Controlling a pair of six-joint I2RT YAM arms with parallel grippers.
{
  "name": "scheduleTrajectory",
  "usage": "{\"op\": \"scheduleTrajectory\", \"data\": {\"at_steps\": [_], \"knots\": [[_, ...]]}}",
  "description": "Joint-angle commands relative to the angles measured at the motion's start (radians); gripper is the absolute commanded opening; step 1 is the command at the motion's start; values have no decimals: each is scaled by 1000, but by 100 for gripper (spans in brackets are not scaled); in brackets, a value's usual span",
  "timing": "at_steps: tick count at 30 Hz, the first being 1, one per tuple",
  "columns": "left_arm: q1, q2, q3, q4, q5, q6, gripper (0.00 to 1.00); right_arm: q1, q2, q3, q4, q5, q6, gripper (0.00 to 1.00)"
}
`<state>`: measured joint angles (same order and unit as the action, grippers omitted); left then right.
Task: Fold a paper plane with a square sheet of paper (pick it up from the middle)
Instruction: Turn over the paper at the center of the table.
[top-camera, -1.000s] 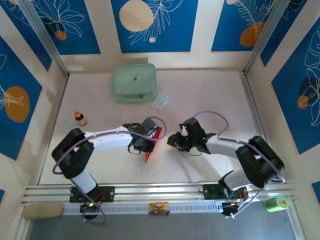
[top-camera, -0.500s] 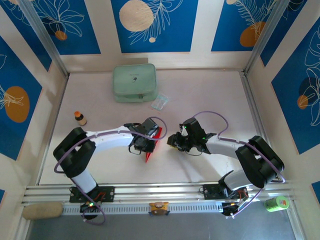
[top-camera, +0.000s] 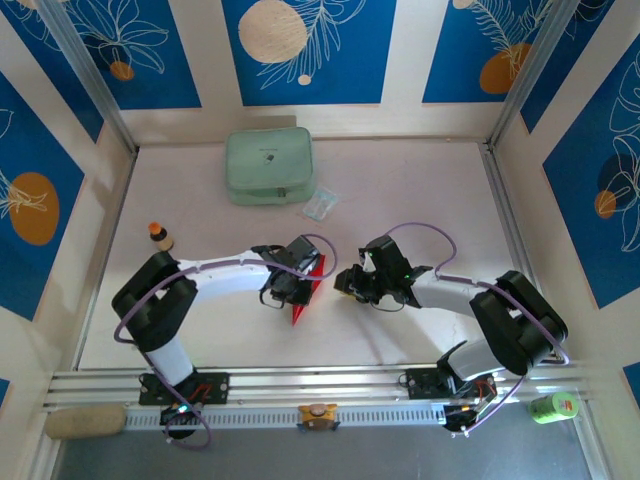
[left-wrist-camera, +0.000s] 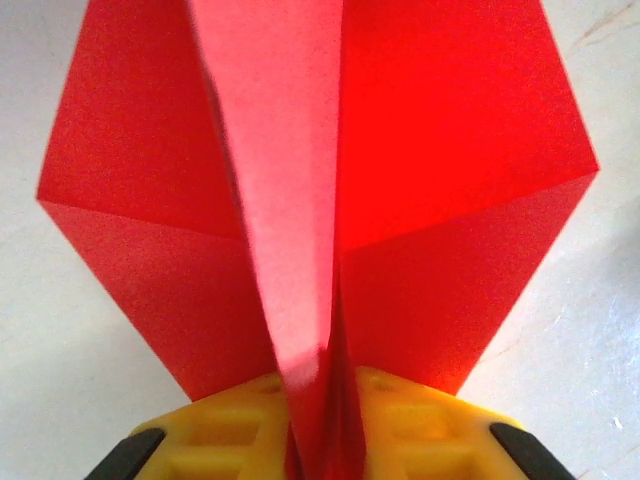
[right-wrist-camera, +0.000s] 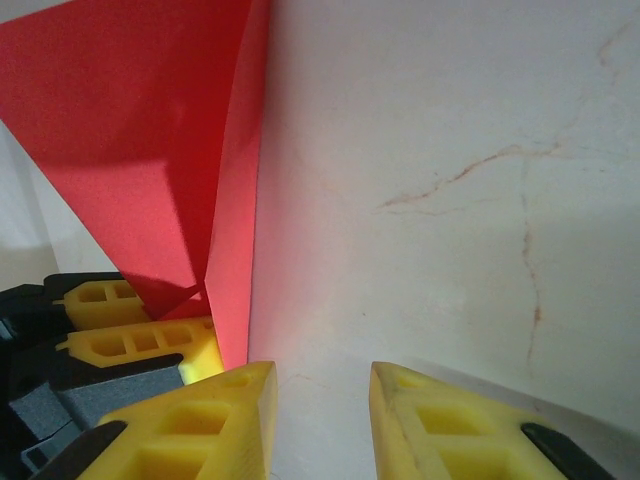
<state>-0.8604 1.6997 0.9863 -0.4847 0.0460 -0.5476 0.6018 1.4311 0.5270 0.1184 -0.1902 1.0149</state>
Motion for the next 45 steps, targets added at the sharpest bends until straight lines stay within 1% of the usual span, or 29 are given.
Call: {"op": "scheduleTrajectory", "data": {"at_steps": [1, 8, 16, 18, 21, 26, 30, 38, 41, 45], "knots": [[-8, 24, 32, -36, 11, 19, 21, 1, 12, 6, -9, -11, 0, 31], [-8, 47, 30, -49, -2, 17, 23, 2, 17, 7, -6, -11, -1, 31], [-10, 40, 1, -41, -28, -7, 27, 4, 14, 2, -3, -9, 1, 31], [-11, 36, -11, -35, -39, -18, 30, 4, 9, -1, -4, -8, 1, 31], [-12, 33, -25, -24, -52, -47, 33, 4, 1, -7, -5, -8, -1, 31], [-21, 50, -19, -33, -91, -118, 42, 4, -23, -20, -10, 1, -1, 31], [-29, 60, -3, -51, -123, -173, 43, 4, -47, -26, -28, 15, -1, 31], [-42, 92, 66, -106, -178, -312, 45, -2, -155, -54, -116, 122, 14, 31], [-49, 105, 110, -148, -198, -334, 46, -8, -185, -65, -133, 127, 13, 32], [-62, 92, 138, -163, -217, -360, 46, -14, -205, -75, -140, 127, 14, 32]]}}
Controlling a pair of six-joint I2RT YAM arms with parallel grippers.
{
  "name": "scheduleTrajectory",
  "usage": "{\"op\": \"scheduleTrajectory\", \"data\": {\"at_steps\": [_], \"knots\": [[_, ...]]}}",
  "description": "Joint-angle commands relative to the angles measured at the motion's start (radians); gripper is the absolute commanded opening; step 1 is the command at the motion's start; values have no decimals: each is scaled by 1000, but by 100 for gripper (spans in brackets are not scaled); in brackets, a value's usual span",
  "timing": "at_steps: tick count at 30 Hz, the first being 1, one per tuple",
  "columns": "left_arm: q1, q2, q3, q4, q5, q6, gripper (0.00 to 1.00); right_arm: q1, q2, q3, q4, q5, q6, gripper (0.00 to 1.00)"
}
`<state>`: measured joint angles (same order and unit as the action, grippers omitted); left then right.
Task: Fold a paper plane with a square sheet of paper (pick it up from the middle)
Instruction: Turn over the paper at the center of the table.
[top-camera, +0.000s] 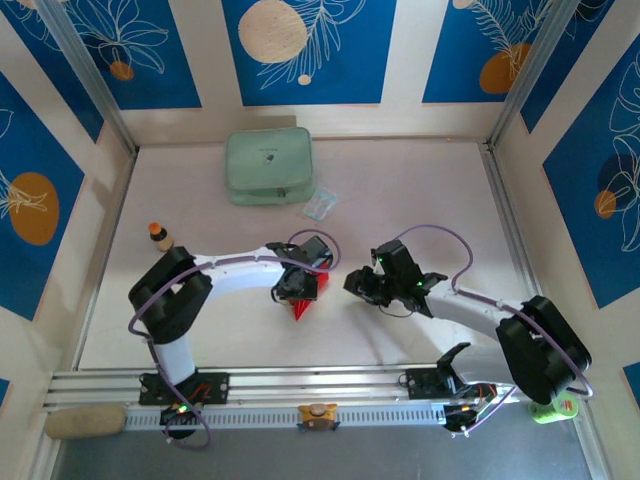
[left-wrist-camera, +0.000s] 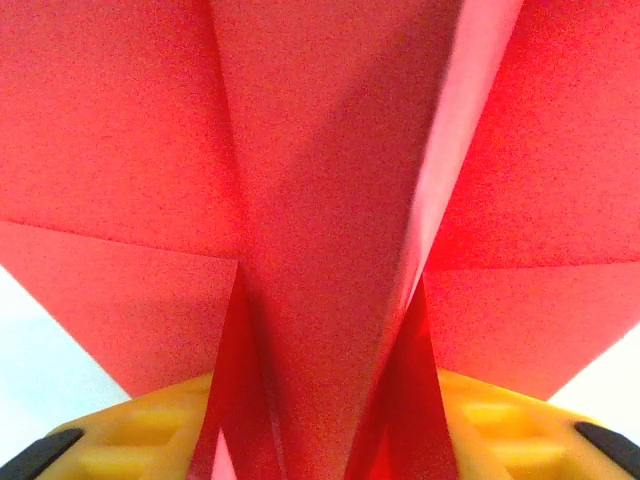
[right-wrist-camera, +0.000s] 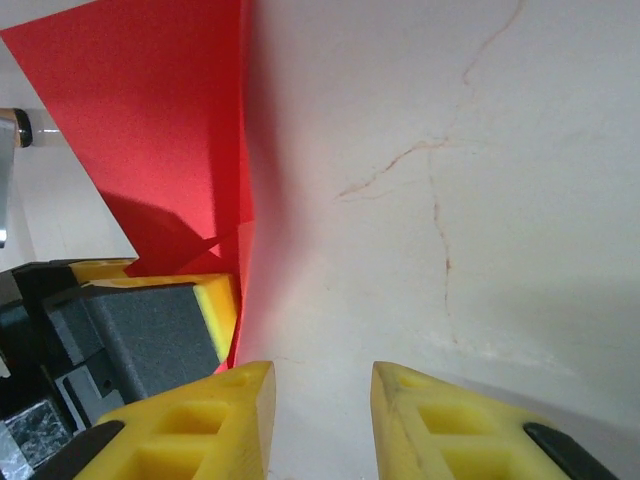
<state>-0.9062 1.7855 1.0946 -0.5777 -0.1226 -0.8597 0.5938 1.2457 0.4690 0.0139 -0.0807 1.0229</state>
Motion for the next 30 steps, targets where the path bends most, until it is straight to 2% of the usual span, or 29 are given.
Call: {"op": "scheduleTrajectory", "data": {"at_steps": [1, 15, 25, 30], "knots": [[-17, 0, 31, -68, -48, -58, 46, -8, -22, -18, -35, 16, 6, 32], [-20, -33, 51, -70, -36, -98, 48, -11, -15, -9, -32, 2, 2, 32], [-19, -139, 45, -90, -34, -143, 50, -15, -14, 17, -53, -2, -13, 32], [-16, -229, 44, -112, -112, -115, 51, -26, -28, 42, -77, -7, -40, 33]]}}
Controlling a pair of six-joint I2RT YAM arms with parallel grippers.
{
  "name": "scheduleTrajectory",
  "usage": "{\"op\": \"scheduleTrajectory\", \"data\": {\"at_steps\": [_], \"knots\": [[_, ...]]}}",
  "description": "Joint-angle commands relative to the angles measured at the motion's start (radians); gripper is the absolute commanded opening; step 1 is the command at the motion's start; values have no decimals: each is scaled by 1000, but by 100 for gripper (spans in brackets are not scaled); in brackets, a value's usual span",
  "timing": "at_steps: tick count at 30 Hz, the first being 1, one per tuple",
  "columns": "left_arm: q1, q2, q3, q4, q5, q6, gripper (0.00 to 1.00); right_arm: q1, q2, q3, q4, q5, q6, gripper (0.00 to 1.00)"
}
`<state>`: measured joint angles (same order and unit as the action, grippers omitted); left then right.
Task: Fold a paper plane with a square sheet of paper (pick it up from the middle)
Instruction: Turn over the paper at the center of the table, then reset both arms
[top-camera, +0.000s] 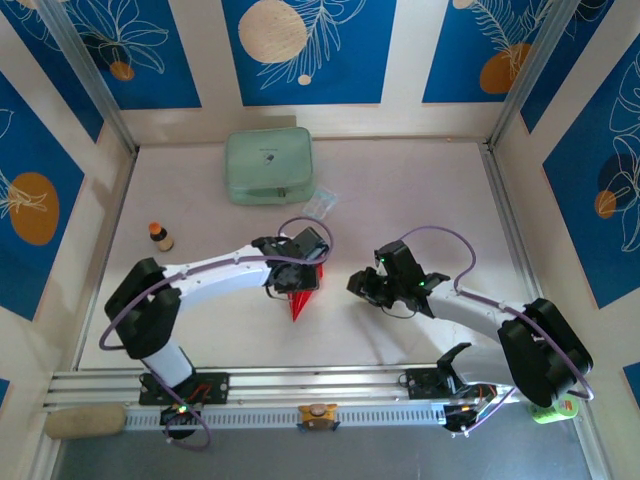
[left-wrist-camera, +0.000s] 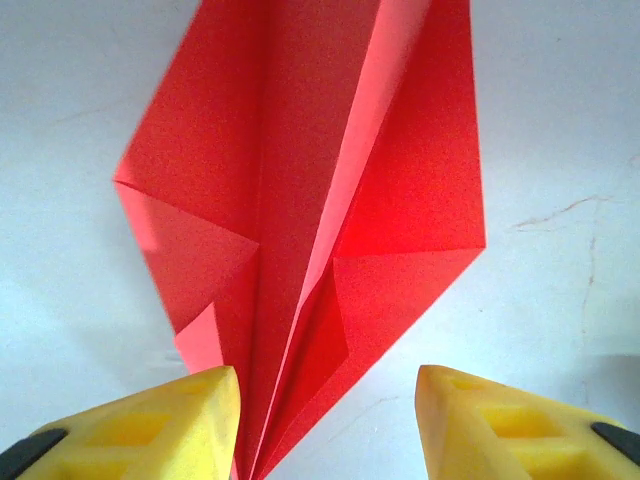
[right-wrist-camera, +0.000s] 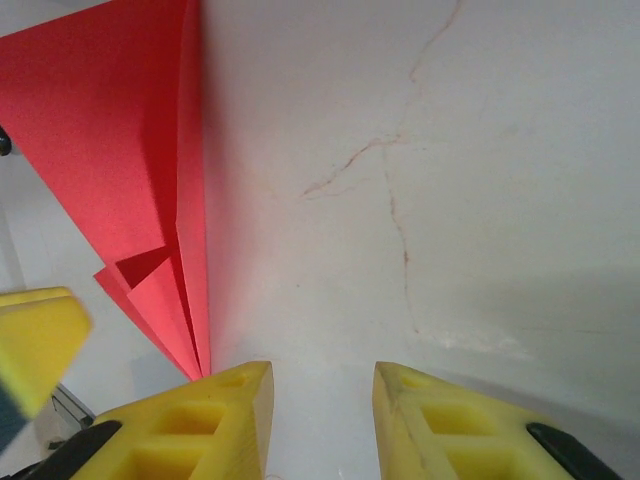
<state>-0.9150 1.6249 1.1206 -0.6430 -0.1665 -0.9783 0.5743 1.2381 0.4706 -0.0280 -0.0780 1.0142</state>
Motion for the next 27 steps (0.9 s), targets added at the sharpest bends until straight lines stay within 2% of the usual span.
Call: {"op": "scheduleTrajectory", "data": {"at_steps": [1, 6, 14, 17, 23, 27], "knots": [[-3, -87, 15, -49, -85, 18, 51, -7, -23, 48, -39, -12, -36, 33], [71, -173, -34, 5, -50, 136, 50, -4, 8, 87, 4, -80, -63, 34], [260, -231, -168, 124, 164, 212, 52, 35, 162, 179, 93, -173, -59, 36], [280, -259, -213, 167, 208, 217, 52, 48, 239, 219, 110, -177, -36, 36], [298, -305, -262, 147, 192, 201, 52, 61, 375, 272, 154, -215, -22, 36], [310, -332, -281, 138, 184, 202, 52, 56, 436, 307, 144, -240, -45, 31]]}}
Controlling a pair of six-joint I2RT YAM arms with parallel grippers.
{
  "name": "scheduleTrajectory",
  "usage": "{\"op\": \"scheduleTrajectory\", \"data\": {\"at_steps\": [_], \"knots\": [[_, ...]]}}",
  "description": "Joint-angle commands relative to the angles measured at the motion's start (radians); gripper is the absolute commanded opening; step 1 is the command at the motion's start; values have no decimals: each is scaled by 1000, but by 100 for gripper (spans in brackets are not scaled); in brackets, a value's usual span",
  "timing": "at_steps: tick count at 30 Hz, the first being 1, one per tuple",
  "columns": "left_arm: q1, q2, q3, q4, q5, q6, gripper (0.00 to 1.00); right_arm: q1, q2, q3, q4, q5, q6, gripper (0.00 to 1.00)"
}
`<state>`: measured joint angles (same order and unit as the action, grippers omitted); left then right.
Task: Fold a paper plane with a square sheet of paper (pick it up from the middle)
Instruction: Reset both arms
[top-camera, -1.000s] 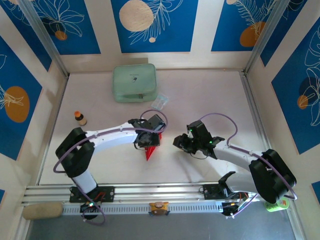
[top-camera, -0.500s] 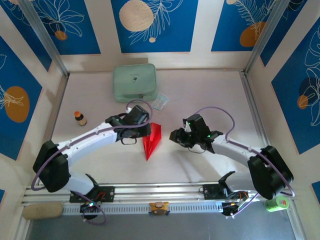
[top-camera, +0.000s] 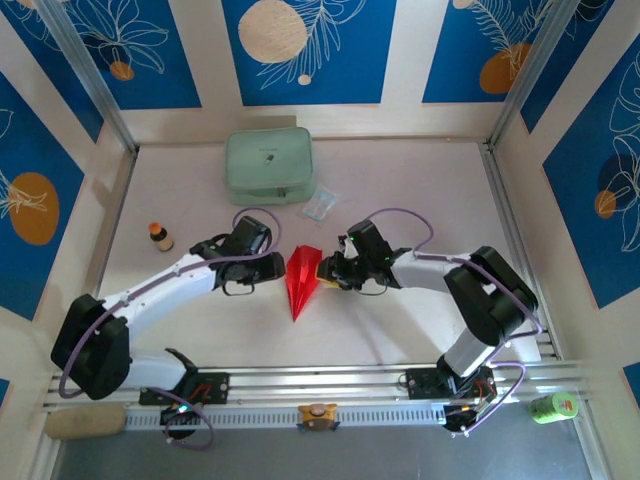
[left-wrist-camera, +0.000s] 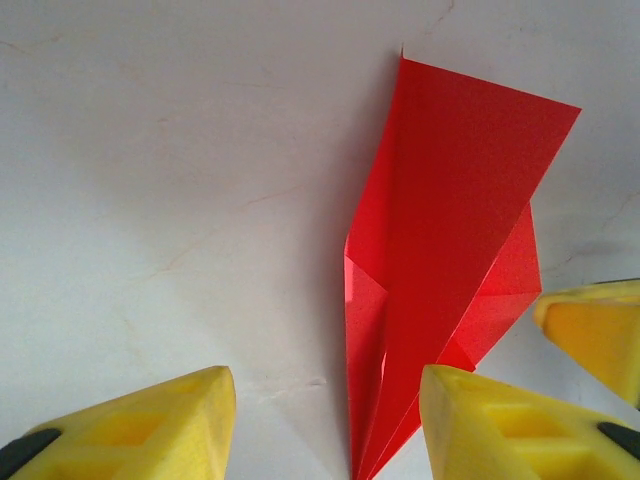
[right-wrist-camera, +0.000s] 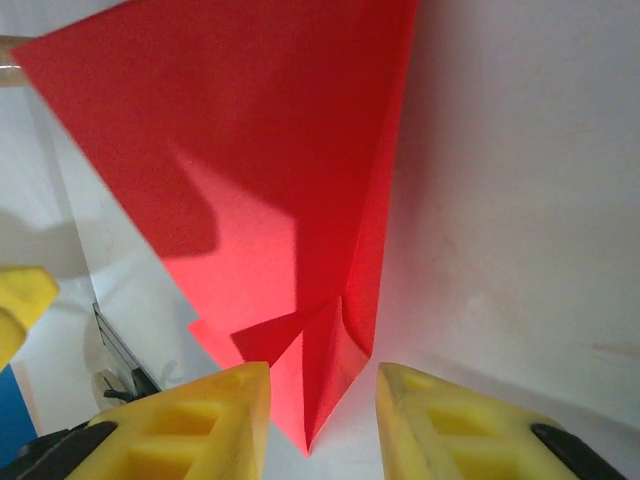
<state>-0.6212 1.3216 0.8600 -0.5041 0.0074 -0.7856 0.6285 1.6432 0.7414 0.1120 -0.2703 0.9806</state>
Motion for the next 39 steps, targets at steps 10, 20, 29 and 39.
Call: {"op": "scheduleTrajectory", "data": {"at_steps": [10, 20, 29, 39], "knots": [[29, -60, -25, -24, -4, 18, 52, -24, 70, 58, -37, -72, -70, 8], [32, -65, -32, -22, 2, 19, 52, -67, 69, 68, -88, -148, -164, 7], [33, -60, -38, -10, 12, 24, 53, -99, 72, 85, -139, -159, -213, 16], [46, -70, -35, -20, -27, 94, 55, -125, -86, 67, -260, -6, -245, 33]]}}
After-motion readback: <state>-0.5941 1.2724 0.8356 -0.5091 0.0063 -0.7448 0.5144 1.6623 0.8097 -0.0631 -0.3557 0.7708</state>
